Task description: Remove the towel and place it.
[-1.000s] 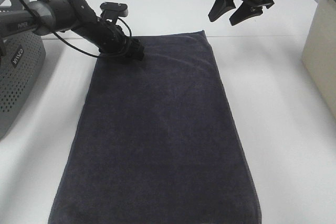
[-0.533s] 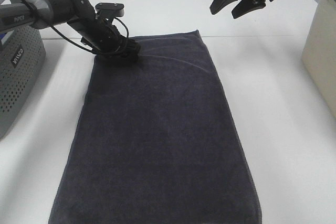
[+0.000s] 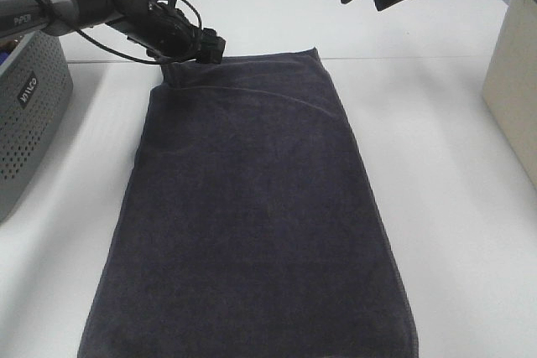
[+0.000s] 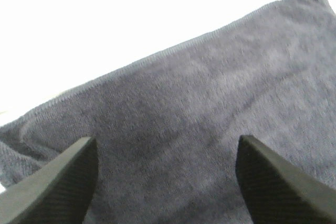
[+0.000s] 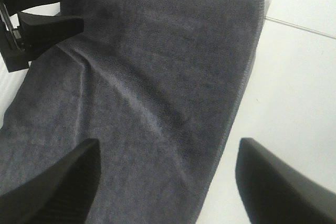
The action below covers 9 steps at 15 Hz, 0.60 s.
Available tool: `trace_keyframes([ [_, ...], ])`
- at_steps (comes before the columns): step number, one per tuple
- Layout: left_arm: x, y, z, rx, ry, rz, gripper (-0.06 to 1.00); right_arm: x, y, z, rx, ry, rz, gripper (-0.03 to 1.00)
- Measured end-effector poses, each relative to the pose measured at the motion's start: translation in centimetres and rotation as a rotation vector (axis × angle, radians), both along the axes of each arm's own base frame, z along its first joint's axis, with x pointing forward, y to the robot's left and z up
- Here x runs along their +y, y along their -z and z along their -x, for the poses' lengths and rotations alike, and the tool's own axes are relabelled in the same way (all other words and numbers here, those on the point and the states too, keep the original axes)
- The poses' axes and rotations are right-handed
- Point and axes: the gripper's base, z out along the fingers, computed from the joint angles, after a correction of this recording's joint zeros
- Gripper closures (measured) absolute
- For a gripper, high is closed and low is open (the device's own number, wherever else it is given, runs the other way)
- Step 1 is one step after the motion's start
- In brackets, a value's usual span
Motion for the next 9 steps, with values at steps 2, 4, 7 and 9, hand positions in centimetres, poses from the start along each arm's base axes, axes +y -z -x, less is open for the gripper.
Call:
trace_keyframes([
  [2, 0.1, 1.5, -0.3, -0.010, -0.014, -0.002, 0.25, 0.0, 0.0, 0.0, 0.000, 0.000, 0.000, 0.27],
  [4, 0.1, 3.5, -0.4, -0.004, -0.026, -0.006, 0.25, -0.1, 0.1, 0.0, -0.001, 0.002, 0.015, 0.27],
  [7, 0.3, 5.0, -0.7, -0.037, -0.050, -0.010, 0.25, -0.2, 0.1, 0.0, -0.002, 0.002, 0.023, 0.27],
  [9, 0.4, 5.4, -0.9, -0.069, -0.067, -0.007, 0.25, -0.2, 0.1, 0.0, -0.002, 0.002, 0.023, 0.27],
])
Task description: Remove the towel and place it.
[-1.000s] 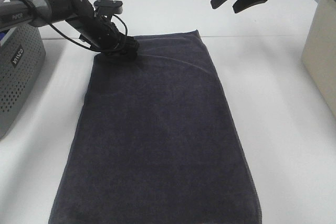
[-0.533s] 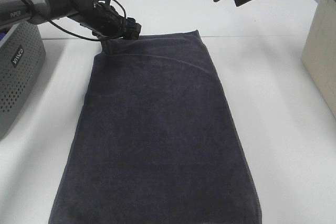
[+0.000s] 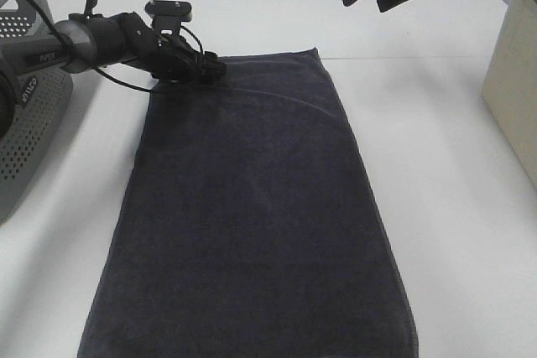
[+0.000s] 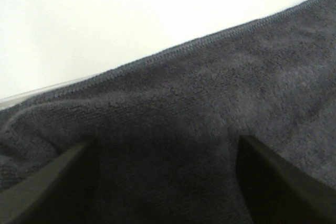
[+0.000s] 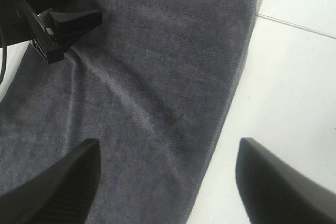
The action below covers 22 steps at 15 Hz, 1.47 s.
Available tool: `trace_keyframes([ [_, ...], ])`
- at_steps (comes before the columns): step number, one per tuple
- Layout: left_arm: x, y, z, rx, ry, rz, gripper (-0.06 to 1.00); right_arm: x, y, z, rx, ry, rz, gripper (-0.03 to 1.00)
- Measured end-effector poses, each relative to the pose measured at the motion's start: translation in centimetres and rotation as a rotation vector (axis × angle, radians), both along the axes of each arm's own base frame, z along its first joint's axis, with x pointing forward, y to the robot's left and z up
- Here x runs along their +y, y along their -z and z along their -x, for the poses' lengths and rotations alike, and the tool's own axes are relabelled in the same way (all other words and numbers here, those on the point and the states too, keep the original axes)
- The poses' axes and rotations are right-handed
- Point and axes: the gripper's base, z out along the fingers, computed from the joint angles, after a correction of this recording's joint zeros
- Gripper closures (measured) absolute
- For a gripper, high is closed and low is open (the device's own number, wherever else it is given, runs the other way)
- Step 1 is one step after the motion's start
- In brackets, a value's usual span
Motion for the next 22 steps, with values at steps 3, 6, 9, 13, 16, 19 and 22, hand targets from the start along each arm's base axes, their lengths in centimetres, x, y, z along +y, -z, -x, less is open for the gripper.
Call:
trace_keyframes([
  [3, 0.1, 0.9, -0.4, -0.078, -0.026, -0.011, 0.25, 0.0, 0.0, 0.0, 0.000, 0.000, 0.000, 0.27],
  [6, -0.9, 1.7, -0.8, -0.166, -0.026, -0.023, 0.25, 0.0, 0.0, 0.0, 0.000, 0.000, 0.000, 0.27],
  [9, -1.2, 1.8, -0.8, -0.170, -0.021, -0.022, 0.25, 0.0, 0.0, 0.0, 0.000, 0.000, 0.001, 0.27],
  [13, -1.6, -2.5, -0.5, -0.126, 0.062, -0.062, 0.25, 0.0, -0.2, 0.1, -0.004, 0.000, 0.004, 0.27],
  [16, -1.7, -8.9, 0.4, -0.111, 0.129, -0.098, 0.25, -0.1, -2.7, 0.8, -0.053, 0.002, 0.006, 0.27],
  [19, -1.1, -14.6, 2.9, 0.044, 0.188, -0.156, 0.25, -1.0, -6.5, 2.1, -0.107, 0.082, 0.058, 0.27],
  [22, 1.1, -19.3, 5.1, 0.163, 0.106, -0.184, 0.25, -2.1, -9.1, 3.2, -0.129, 0.221, 0.124, 0.27],
])
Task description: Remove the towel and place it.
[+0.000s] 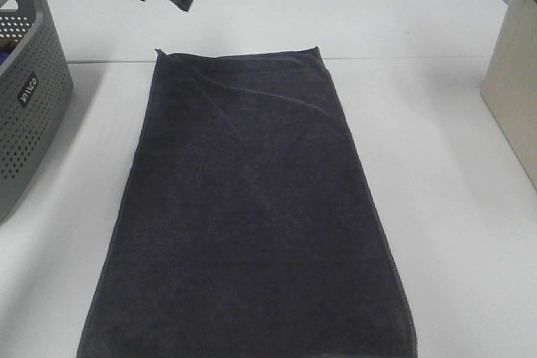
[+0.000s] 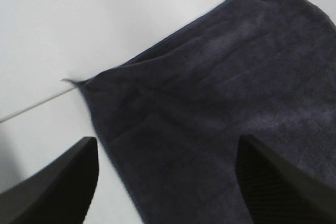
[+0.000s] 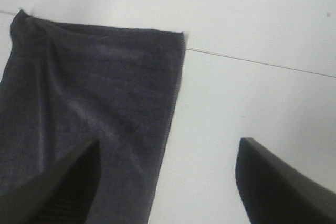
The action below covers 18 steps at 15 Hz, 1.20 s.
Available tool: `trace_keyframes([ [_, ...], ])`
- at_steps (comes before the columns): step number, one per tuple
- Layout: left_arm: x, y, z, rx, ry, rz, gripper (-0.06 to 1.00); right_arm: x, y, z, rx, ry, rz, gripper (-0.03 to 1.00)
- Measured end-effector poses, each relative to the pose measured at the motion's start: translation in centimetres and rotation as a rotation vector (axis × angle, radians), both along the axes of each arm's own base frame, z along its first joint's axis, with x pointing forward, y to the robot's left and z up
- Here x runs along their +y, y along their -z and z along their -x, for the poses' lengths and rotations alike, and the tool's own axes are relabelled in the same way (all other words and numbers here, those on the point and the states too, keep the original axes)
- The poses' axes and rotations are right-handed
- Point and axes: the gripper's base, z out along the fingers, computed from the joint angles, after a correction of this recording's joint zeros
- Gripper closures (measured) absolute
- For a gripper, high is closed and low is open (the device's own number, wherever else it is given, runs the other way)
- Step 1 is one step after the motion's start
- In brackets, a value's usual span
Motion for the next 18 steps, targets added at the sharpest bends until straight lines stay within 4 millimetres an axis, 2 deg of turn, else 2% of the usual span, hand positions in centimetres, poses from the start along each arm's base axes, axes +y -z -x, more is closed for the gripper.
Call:
trace_keyframes([
  [2, 3.6, -3.6, 1.2, 0.021, -0.157, -0.028, 0.24, -0.4, -2.4, 1.1, -0.043, 0.045, 0.007, 0.27],
  [4, 8.5, -7.2, 2.6, 0.029, -0.296, -0.024, 0.24, -0.5, -4.6, 3.0, -0.070, 0.050, 0.001, 0.27],
  [5, 10.6, -8.3, 3.4, 0.048, -0.342, -0.028, 0.24, -0.6, -5.0, 4.2, -0.052, 0.050, 0.003, 0.27],
  [6, 12.6, -9.9, 4.4, 0.048, -0.382, -0.029, 0.24, -0.8, -5.4, 6.3, -0.017, 0.051, 0.011, 0.27],
  [7, 12.7, -10.4, 4.7, 0.042, -0.385, -0.025, 0.24, -0.8, -5.3, 6.8, -0.002, 0.051, 0.013, 0.27],
  [9, 12.7, -11.9, 6.5, 0.042, -0.380, 0.000, 0.24, -1.1, -4.4, 10.0, 0.080, 0.051, 0.025, 0.27],
  [11, 12.7, -11.2, 9.1, 0.119, -0.372, -0.012, 0.24, -1.5, -3.9, 13.9, 0.138, 0.054, 0.042, 0.27],
  [14, 12.9, -9.9, 15.9, 0.175, -0.381, -0.018, 0.24, -2.2, -2.0, 20.5, 0.224, 0.057, 0.075, 0.27],
  [15, 12.9, -9.3, 18.6, 0.163, -0.393, -0.007, 0.24, -2.4, -1.9, 22.9, 0.224, 0.057, 0.077, 0.27],
  [18, 13.2, -9.4, 27.6, 0.105, -0.411, 0.021, 0.24, -2.9, -0.9, 29.7, 0.208, 0.058, 0.078, 0.27],
])
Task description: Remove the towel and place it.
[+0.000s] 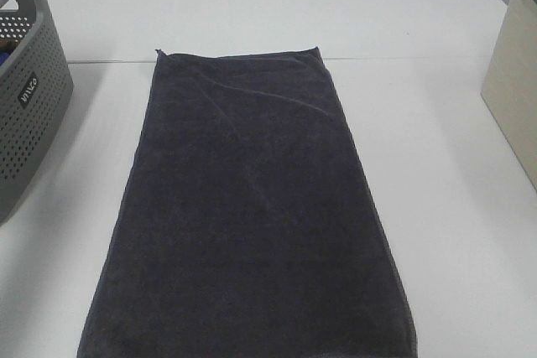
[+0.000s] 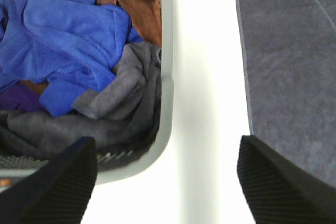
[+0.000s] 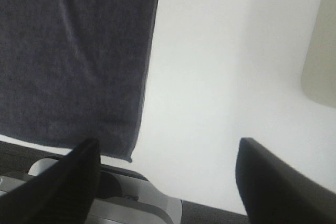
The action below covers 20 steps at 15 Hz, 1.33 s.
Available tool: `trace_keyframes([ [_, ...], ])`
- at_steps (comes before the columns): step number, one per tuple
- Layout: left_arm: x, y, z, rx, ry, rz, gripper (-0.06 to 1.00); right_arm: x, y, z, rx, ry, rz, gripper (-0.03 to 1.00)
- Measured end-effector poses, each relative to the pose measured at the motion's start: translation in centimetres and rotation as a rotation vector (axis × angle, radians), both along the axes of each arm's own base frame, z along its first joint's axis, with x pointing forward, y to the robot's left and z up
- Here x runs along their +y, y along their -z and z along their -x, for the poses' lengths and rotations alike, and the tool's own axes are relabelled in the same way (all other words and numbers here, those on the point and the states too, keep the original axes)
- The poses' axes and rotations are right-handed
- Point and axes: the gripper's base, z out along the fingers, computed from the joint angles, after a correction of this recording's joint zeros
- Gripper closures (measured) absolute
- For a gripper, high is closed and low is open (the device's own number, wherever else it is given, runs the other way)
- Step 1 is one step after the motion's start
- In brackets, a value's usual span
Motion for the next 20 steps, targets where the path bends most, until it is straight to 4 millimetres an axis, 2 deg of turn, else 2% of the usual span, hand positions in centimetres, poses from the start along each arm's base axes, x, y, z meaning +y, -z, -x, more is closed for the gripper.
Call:
trace_keyframes([
  [1, 0.1, -0.6, 5.5, -0.081, 0.000, 0.002, 0.24, -0.5, 0.0, 4.7, -0.083, 0.003, 0.010, 0.27],
  [2, 0.2, -1.2, 8.3, -0.151, -0.001, 0.004, 0.24, -0.7, 0.2, 6.9, -0.129, 0.007, 0.010, 0.27],
  [5, 0.6, -1.4, 15.4, -0.339, -0.006, -0.019, 0.24, -1.4, 0.7, 13.2, -0.316, 0.029, 0.012, 0.27],
  [8, 1.2, -0.3, 19.8, -0.445, -0.023, -0.081, 0.24, -1.7, 2.1, 16.3, -0.408, 0.038, 0.009, 0.27],
  [11, 1.6, 2.2, 22.9, -0.523, -0.005, -0.149, 0.24, -2.0, 4.3, 18.3, -0.461, 0.044, 0.021, 0.27],
  [15, 1.6, 5.2, 24.9, -0.583, 0.001, -0.151, 0.24, -2.6, 7.7, 19.1, -0.570, 0.071, 0.065, 0.27],
  [18, 0.7, 7.0, 24.8, -0.537, 0.037, -0.052, 0.24, -2.6, 8.3, 19.3, -0.652, 0.073, 0.064, 0.27],
  [20, 0.5, 7.2, 24.6, -0.530, 0.052, -0.033, 0.24, -2.6, 8.3, 19.2, -0.656, 0.074, 0.065, 0.27],
])
